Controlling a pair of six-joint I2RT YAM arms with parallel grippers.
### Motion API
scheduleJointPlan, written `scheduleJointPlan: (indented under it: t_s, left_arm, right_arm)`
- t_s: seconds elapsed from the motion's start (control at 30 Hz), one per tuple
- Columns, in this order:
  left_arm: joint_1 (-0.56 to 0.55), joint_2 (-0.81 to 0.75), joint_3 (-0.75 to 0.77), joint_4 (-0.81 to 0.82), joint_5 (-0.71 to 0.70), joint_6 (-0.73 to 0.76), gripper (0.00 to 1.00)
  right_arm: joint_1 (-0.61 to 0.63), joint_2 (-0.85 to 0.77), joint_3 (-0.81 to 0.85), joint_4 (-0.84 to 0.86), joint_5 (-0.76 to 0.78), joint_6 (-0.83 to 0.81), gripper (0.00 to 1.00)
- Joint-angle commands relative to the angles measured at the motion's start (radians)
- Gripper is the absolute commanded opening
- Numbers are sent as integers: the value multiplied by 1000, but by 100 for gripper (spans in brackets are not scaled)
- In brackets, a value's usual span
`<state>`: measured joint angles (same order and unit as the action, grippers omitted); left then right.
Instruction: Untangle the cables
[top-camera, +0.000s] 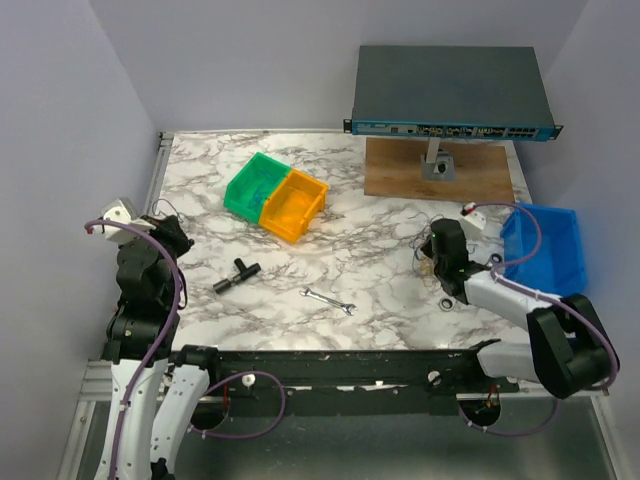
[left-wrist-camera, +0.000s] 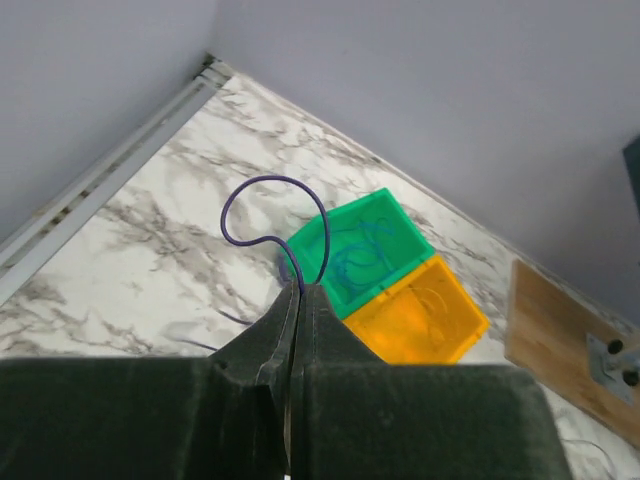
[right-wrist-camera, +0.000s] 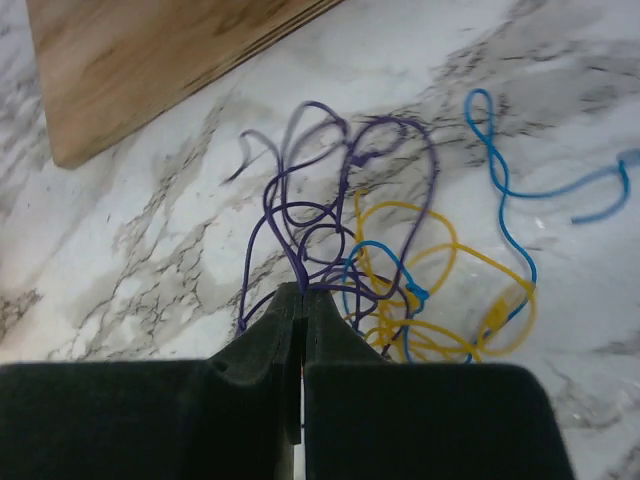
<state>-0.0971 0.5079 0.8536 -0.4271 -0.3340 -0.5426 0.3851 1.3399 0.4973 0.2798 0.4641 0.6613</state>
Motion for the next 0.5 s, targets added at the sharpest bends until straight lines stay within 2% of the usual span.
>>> scheduleJointPlan:
  t_s: [0.0,0.07,0.1,0.23,0.27,0.37,0.4,0.47]
  left_arm:
    - [9,-2,35,-80,-194,-26,0]
    - [9,-1,31,-82,-188,-28,0]
    - [10,-3,20,-57,-156,-10,0]
    - [9,-1,-11,73,166,77,0]
    - [10,4,-9,91,223,89,0]
    - [10,15,-3,115,362,115,0]
    - [10,15,-10,137,412,120,0]
    - [10,19,-31,194,531,121,0]
  right_arm:
    - [-12,-133,-76,-98,249,209,1]
    - [-17,-182,-100,-109,281,235,1]
    - [-18,-199,-103,-85,248,200,1]
    - [-17,-207,-109,47,-36,0,1]
    - [-17,-204,-116,89,-108,-39,8]
    - [-17,-210,-132,156,-224,-97,71]
    - [-17,-219,-138,169,-246,-106,80]
    - [-17,-241,-152,203,-310,-128,85]
